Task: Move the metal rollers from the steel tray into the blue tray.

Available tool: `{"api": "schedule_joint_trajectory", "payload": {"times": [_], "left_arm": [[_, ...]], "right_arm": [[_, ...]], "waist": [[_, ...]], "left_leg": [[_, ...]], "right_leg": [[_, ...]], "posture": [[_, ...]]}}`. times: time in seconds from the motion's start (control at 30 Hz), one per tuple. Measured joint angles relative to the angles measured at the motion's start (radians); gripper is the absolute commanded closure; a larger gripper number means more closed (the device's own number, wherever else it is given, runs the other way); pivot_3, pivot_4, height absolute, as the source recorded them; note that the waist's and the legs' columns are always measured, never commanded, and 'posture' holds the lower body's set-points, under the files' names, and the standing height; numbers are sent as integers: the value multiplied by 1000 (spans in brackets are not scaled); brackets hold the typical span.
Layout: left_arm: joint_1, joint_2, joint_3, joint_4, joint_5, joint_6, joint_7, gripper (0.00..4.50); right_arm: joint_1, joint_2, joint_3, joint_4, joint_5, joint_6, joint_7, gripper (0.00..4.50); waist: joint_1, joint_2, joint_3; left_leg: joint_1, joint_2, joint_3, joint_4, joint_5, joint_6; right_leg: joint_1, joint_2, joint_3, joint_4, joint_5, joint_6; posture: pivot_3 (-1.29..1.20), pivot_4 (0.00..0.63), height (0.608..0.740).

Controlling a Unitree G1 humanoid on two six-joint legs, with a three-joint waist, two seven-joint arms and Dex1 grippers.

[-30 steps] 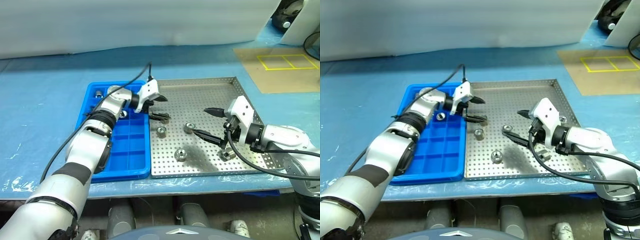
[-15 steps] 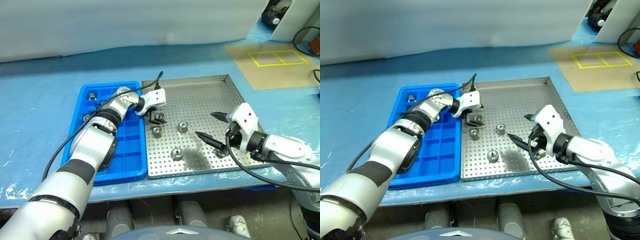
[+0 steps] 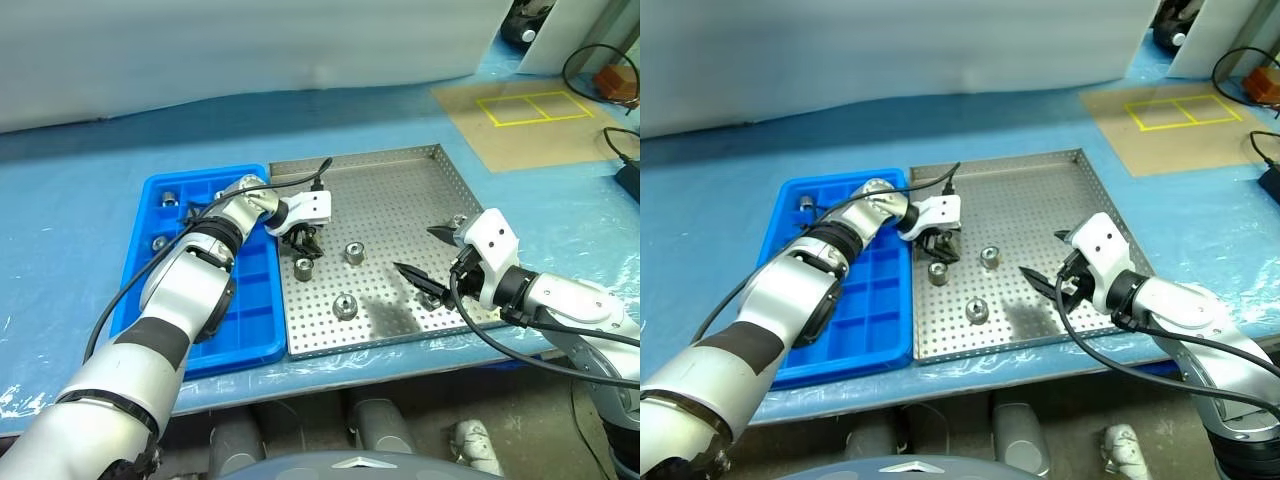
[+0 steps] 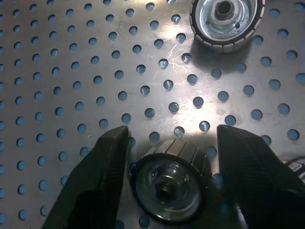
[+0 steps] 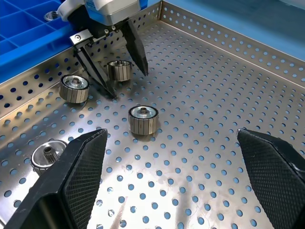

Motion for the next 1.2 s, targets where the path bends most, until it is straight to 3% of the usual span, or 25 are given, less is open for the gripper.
{"api": "schedule_joint_trajectory", "payload": {"times": [0.13, 0.23, 0.47, 0.73, 0.97, 1.2], "left_arm": [[-2, 1, -1, 0, 9, 7, 27, 2260], [-3, 3, -1, 0, 14, 6, 26, 2632], [-6, 14, 17, 1, 7, 10, 27, 2632], [-9, 28, 178, -38, -180, -8, -194, 2632], [56, 148, 278, -236, -331, -3, -320, 2632], [329, 273, 325, -646, -440, 178, -281, 2632]], "right_arm": [[-1, 1, 1, 1, -9, -8, -7, 0], [-3, 4, 6, 4, -18, -14, -10, 0], [-12, 9, 11, 18, -31, -29, -13, 0], [-70, 11, 49, 64, -40, -51, 7, 0], [-289, 66, 153, 225, -54, -121, 87, 0], [-508, 166, 309, 487, -120, -266, 230, 0]], "waist": [[-1, 0, 0], [-2, 0, 0], [-16, 0, 0], [-16, -1, 0], [-6, 0, 1], [69, 1, 5]], "left_leg": [[0, 0, 0, 0, 0, 0], [0, 0, 0, 0, 0, 0], [-1, -1, 0, 0, 0, 1], [-9, -1, -1, -1, -2, 3], [-7, 0, -1, -2, -1, 2], [-8, 4, -1, -2, 1, -2]], "right_leg": [[0, 0, 0, 0, -2, 3], [0, 0, 0, 0, -2, 4], [0, 0, 0, 0, -1, 1], [-5, -1, -1, -3, 0, -1], [-6, -1, 0, -1, 0, -1], [-9, -1, -3, 6, 0, -4]], "posture": [[-650, 150, 740], [-647, 150, 740], [-632, 150, 740], [-541, 150, 740], [-343, 150, 740], [-102, 150, 740]]}}
